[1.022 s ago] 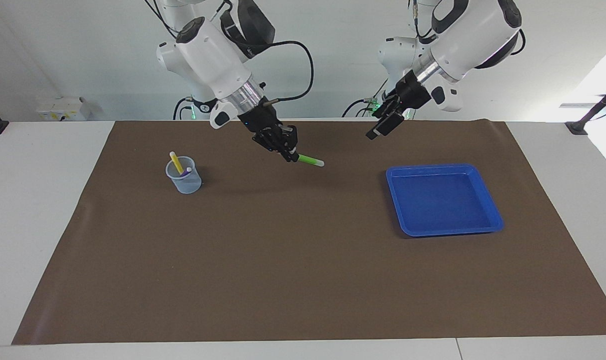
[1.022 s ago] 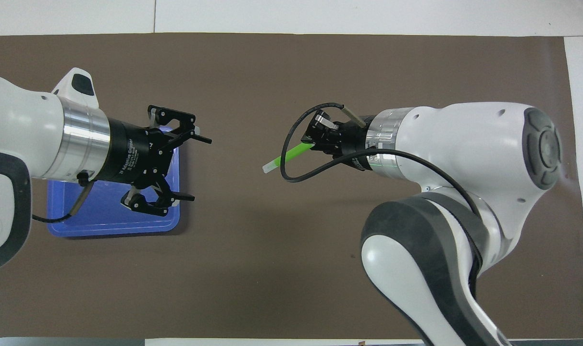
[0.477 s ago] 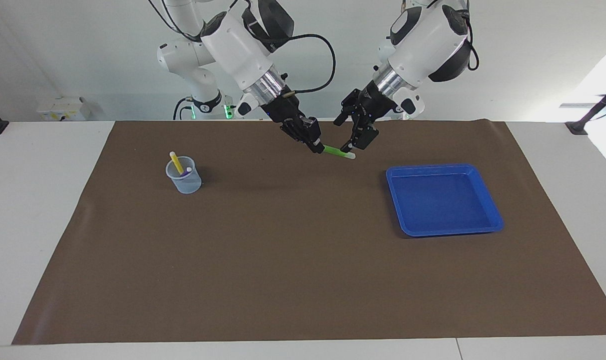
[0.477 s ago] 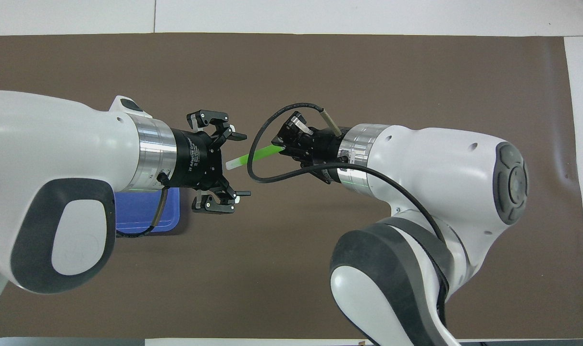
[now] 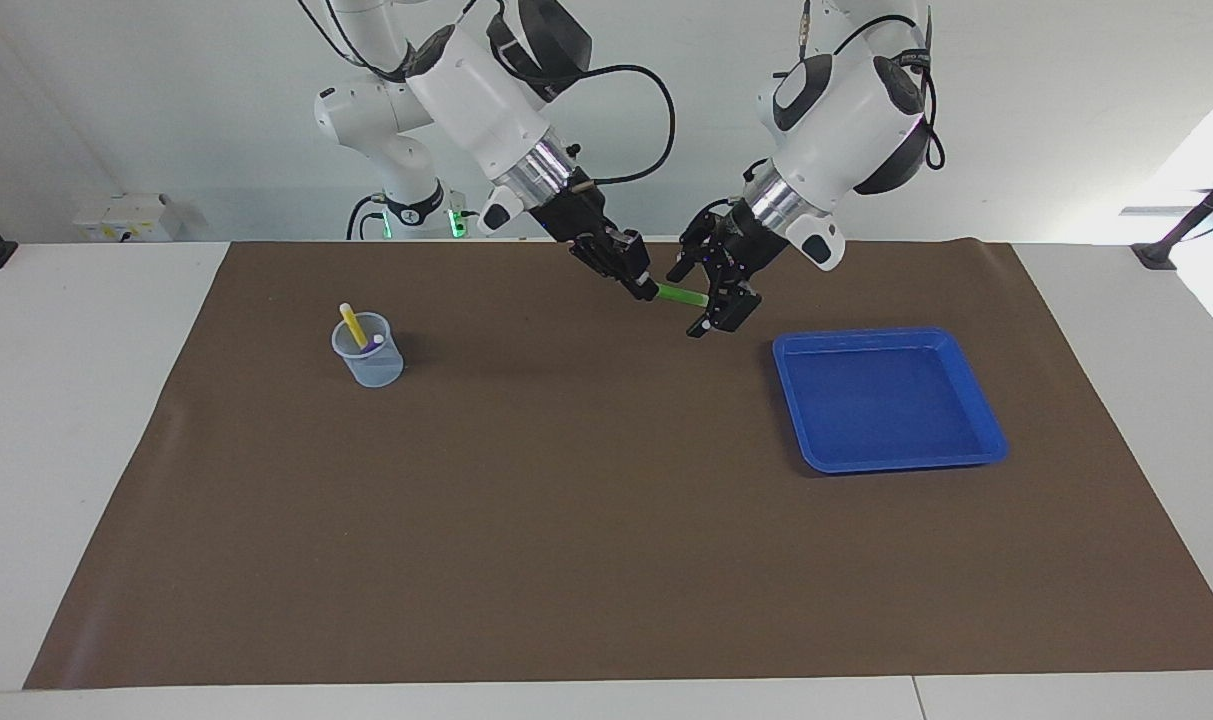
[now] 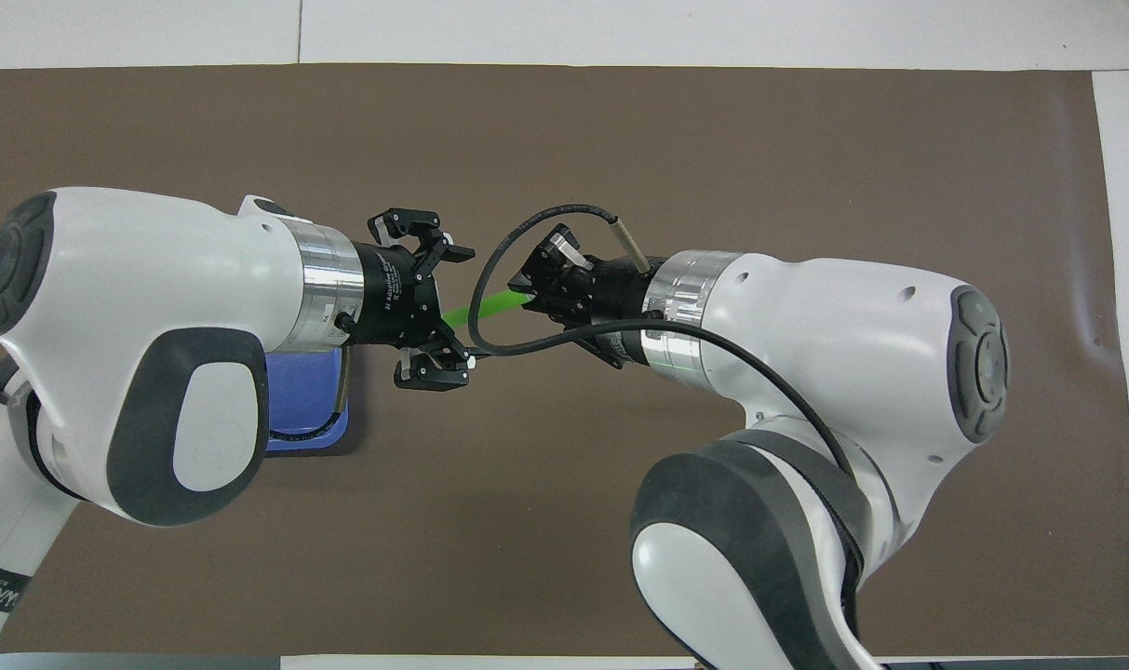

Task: Right arm passes pens to left for tray arrangement
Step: 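Close the left gripper on the green pen held by the right gripper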

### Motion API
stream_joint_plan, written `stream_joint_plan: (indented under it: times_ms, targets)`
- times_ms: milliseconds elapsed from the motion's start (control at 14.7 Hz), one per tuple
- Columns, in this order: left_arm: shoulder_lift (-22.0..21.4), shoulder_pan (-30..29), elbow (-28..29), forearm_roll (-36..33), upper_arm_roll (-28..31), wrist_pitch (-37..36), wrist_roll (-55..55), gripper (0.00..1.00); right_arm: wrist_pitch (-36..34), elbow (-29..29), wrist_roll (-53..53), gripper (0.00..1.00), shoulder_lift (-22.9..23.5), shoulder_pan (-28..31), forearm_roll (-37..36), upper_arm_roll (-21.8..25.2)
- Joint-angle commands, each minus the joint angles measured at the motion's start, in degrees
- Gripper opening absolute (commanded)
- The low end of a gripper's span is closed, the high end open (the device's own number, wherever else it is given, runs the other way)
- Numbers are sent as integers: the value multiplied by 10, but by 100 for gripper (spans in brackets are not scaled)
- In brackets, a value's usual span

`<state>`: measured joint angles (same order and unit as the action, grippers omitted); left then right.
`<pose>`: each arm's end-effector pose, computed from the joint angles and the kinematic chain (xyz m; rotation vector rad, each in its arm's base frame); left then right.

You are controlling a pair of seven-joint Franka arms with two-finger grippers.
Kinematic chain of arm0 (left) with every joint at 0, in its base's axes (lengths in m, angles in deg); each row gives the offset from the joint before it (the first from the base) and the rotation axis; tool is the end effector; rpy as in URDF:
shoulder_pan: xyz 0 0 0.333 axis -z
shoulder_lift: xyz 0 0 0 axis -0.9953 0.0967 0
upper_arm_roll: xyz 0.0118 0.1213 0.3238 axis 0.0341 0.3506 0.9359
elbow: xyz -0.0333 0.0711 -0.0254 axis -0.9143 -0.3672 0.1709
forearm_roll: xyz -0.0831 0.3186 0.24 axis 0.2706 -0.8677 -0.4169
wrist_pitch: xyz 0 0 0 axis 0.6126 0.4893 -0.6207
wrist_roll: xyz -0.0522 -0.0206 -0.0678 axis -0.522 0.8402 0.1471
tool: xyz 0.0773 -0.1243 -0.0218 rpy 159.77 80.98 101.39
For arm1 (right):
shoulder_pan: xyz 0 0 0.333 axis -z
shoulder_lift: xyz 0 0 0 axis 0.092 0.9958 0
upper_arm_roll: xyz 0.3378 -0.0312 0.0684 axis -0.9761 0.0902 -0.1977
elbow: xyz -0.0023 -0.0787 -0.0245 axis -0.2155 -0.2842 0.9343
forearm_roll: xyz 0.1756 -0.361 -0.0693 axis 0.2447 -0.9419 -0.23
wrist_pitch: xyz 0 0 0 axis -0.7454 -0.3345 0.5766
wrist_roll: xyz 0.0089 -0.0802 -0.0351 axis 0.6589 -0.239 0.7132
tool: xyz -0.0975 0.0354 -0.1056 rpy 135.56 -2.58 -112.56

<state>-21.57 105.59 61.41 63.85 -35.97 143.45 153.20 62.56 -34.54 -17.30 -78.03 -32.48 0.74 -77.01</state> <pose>0.5177 -0.3234 0.5316 1.7829 2.0038 -0.5236 0.5373 0.3543 0.5504 -2.1913 0.9455 0.0145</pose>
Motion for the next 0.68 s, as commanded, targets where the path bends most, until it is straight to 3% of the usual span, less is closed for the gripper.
stream_joint_plan:
  times_ms: [0,341,613]
  targets:
    - [-9,5,11,8,5,12,3,99,12,-17,5,0,-13,0,18,1]
    - [-19,11,-12,-49,2,-27,16,92,12,-20,10,0,-14,0,18,1]
    - [-28,30,6,-80,1,-20,33,91,12,-23,13,0,-14,0,18,1]
